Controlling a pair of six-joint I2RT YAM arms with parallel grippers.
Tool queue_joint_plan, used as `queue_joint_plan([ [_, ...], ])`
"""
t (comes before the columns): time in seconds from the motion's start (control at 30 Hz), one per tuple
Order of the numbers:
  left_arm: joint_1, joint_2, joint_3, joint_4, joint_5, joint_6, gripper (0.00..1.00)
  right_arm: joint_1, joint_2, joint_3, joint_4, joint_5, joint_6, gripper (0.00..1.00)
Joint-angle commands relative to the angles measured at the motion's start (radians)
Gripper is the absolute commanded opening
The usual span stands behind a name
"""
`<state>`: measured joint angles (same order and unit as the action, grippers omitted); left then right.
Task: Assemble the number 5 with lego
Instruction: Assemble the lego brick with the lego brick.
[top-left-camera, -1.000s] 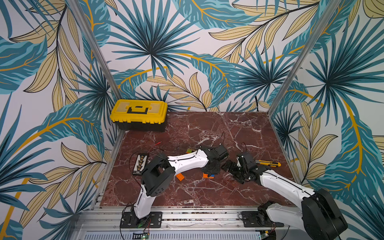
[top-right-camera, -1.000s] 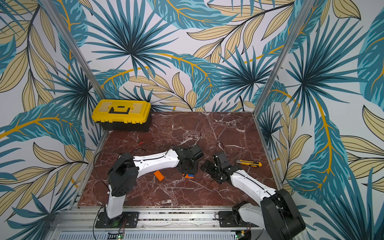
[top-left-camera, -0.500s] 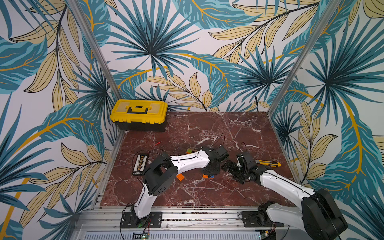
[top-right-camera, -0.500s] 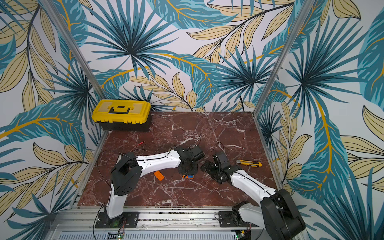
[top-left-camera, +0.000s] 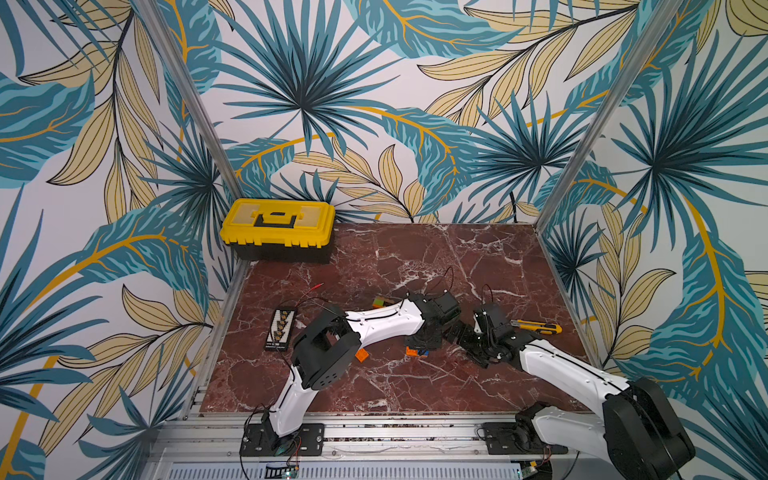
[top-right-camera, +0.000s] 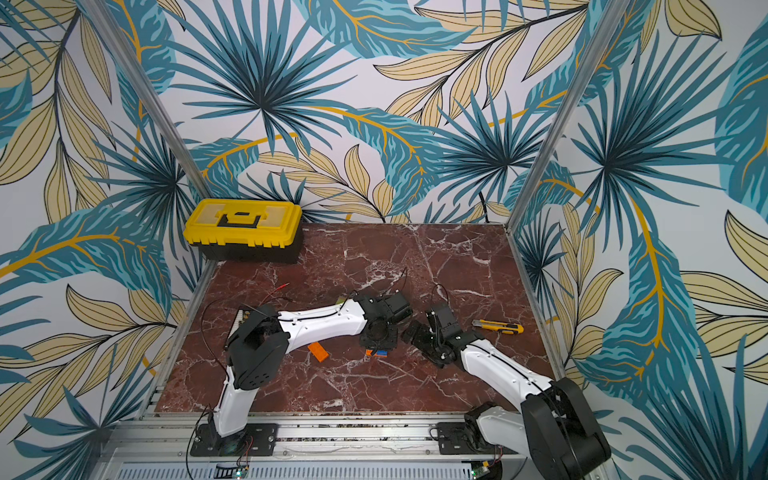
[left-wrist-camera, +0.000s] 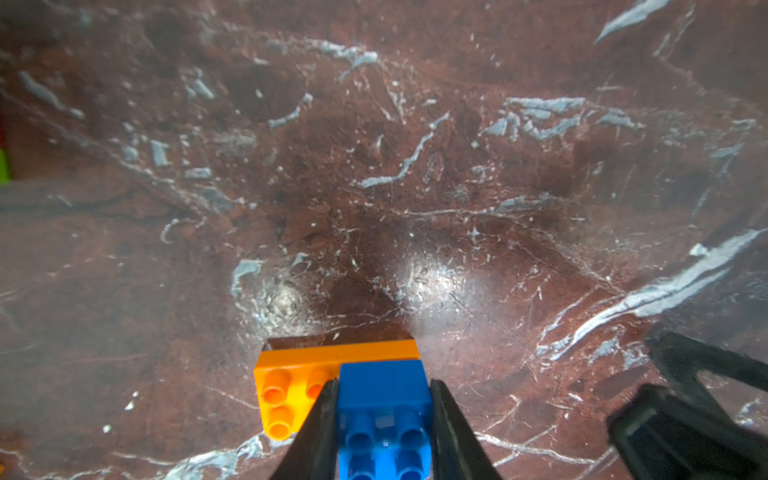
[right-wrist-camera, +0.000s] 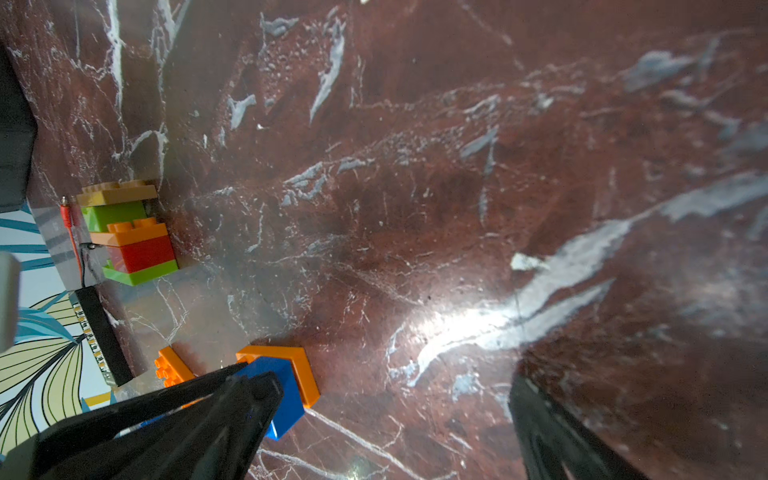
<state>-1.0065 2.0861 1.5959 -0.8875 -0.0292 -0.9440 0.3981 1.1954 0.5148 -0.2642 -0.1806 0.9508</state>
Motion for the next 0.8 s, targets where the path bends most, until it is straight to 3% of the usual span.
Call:
queue_joint_plan([
  [0.0,-0.007,0.050,-0.027,-0.025,-0.016,0.018,0.25,-0.003,0.001,-0.019,-0.018,0.010,0.007,0.99],
  [0.17,-0.007,0.070,-0.050,-0.004,-0.009,0.008,0.18,-0.003,-0.005,-0.021,-0.013,0.008,0.014,0.99],
  [0.43,-0.007,0.114,-0.074,-0.053,-0.054,0.010,0.18,-0.004,-0.041,-0.021,-0.052,0.064,0.005,0.99],
  [0.57,-0.007,0.119,-0.160,0.025,-0.035,-0.019,0.18,-0.005,-0.069,-0.028,-0.073,0.110,0.004,0.99],
  [0.67,-0.007,0.131,-0.211,0.108,0.045,-0.030,0.17,-0.007,-0.080,-0.035,-0.073,0.118,0.008,0.99],
  [0.77,-0.006,0.146,-0.205,0.098,0.038,-0.028,0.17,-0.008,-0.083,-0.036,-0.076,0.115,0.009,0.99],
])
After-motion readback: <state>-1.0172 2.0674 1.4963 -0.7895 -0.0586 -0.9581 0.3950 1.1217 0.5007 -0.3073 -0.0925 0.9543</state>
